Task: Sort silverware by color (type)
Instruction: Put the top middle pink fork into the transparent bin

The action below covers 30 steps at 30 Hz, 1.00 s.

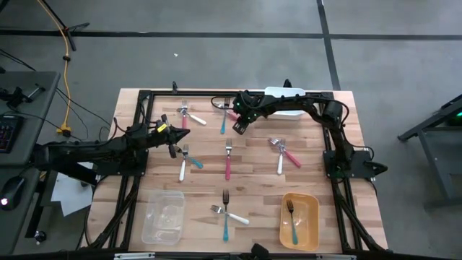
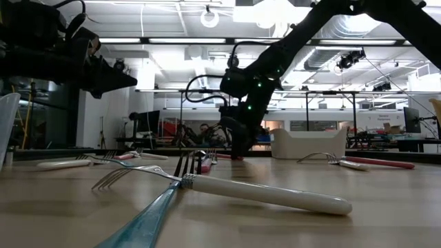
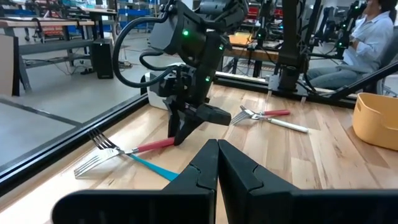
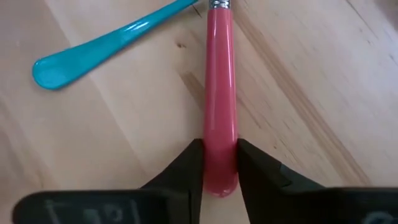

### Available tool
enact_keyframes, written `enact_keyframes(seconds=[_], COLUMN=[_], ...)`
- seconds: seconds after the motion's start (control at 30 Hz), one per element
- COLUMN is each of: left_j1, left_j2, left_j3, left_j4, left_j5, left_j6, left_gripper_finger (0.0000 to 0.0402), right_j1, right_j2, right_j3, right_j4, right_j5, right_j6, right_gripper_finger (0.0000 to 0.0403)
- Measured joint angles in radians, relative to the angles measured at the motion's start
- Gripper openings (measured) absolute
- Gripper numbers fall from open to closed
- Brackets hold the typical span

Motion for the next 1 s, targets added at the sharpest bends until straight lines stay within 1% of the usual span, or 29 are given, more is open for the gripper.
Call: enact_keyframes(seconds=[0.07, 0.23, 0.47, 0.67, 0.77, 0.9, 1.0], left_j1=[0.000, 0.000, 0.000, 0.000, 0.000, -0.001, -0.001], left_j2=[0.000, 0.000, 0.004, 0.057, 0.099, 0.168, 0.229], left_j3=[0.000, 0.000, 0.000, 0.000, 0.000, 0.000, 0.000], left_j4=[0.000, 0.000, 0.010, 0.094, 0.122, 0.161, 0.221], left_j5=[-0.001, -0.001, 0.002, 0.001, -0.001, -0.020, -0.027], left_j6=[0.000, -0.008, -0.060, -0.110, -0.129, -0.148, -0.179], left_gripper_finger=[0.0000, 0.0000, 0.0000, 0.0000, 0.0000, 0.0000, 0.0000], right_j1=[0.000, 0.000, 0.024, 0.060, 0.078, 0.093, 0.101], right_j2=[-0.008, -0.042, -0.107, -0.125, -0.125, -0.125, -0.127], right_j3=[-0.002, -0.007, -0.006, -0.007, -0.008, -0.008, -0.059], right_j4=[-0.006, -0.044, -0.030, 0.071, 0.137, 0.156, 0.268], right_j5=[0.001, -0.014, -0.039, -0.106, -0.106, -0.109, -0.112], right_j6=[-0.013, -0.023, -0.024, -0.023, -0.024, -0.024, 0.006], right_gripper_finger=[0.0064, 0.0066, 0.0065, 0.0064, 0.0064, 0.0064, 0.0063])
